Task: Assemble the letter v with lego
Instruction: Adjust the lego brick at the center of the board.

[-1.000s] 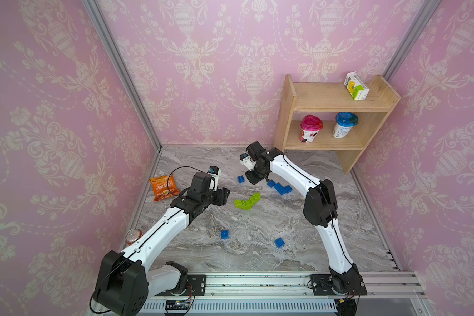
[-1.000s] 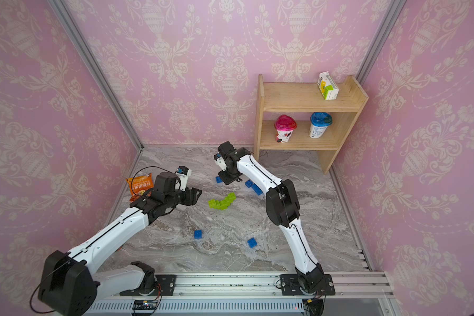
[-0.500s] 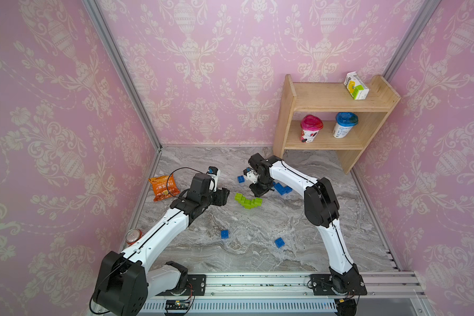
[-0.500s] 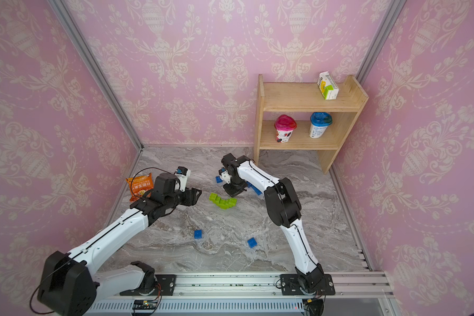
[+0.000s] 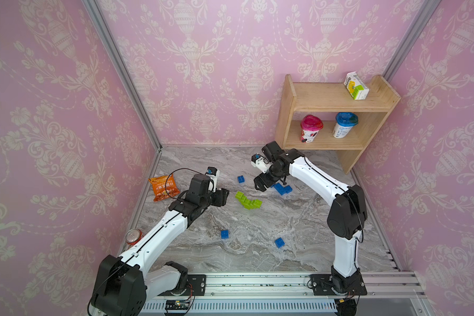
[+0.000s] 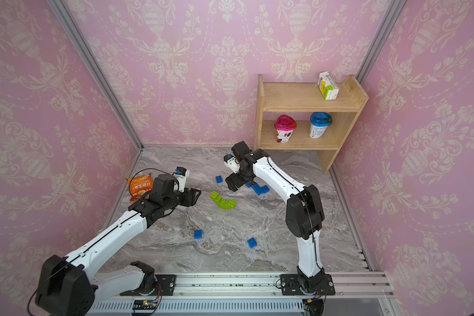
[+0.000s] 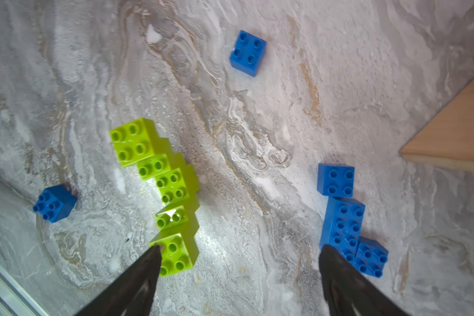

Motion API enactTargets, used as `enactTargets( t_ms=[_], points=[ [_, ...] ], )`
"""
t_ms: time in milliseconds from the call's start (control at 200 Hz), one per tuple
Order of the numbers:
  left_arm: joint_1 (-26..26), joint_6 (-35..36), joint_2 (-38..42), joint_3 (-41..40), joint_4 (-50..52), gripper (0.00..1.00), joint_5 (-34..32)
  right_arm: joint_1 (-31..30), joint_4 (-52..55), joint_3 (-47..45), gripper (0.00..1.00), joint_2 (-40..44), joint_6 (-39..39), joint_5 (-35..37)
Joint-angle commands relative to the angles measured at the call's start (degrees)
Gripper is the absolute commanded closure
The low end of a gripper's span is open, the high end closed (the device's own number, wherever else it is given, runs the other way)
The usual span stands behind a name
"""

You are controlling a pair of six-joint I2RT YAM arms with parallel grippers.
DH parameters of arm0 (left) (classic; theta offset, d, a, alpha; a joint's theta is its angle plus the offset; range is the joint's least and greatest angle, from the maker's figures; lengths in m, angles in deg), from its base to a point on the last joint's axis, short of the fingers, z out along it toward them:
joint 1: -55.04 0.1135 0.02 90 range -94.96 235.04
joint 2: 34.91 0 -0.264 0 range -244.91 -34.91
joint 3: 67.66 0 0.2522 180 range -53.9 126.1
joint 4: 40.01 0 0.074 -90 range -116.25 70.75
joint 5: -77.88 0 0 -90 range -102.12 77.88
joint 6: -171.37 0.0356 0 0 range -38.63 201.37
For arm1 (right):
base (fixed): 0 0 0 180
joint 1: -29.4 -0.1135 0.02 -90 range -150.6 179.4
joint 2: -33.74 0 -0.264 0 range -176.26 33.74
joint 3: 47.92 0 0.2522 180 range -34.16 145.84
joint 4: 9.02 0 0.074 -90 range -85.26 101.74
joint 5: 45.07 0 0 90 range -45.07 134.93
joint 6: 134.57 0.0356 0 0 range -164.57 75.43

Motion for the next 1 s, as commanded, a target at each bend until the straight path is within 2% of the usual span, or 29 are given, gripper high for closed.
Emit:
enactTargets(
  t_ms=[0, 410, 550, 710, 996],
  points=[
    [0.69, -0.60, 1.11, -0.52, -0.16, 0.32, -0.09, -2.94, 0.83, -0.08, 0.08, -2.49, -5.05, -4.05],
    [1.15, 0.36, 3.44, -0.49, 1.47, 0.32, -1.39, -6.91, 1.29, 5.43, 0.14, -12.84, -5.35, -1.99],
    [1.41, 0.55, 3.39, -0.73, 1.25, 0.32, -1.57, -7.25, -0.95, 3.57, 0.25, -13.42, -3.82, -2.43],
    [1.64, 0.76, 3.15, -0.63, 1.16, 0.32, -1.66, -7.34, -2.26, 2.79, 0.32, -14.26, -2.51, -3.34],
    [1.92, 0.93, 2.87, -0.48, 1.09, 0.32, -1.66, -7.60, -3.51, 1.28, 0.32, -15.24, -1.30, -3.36]
  ],
)
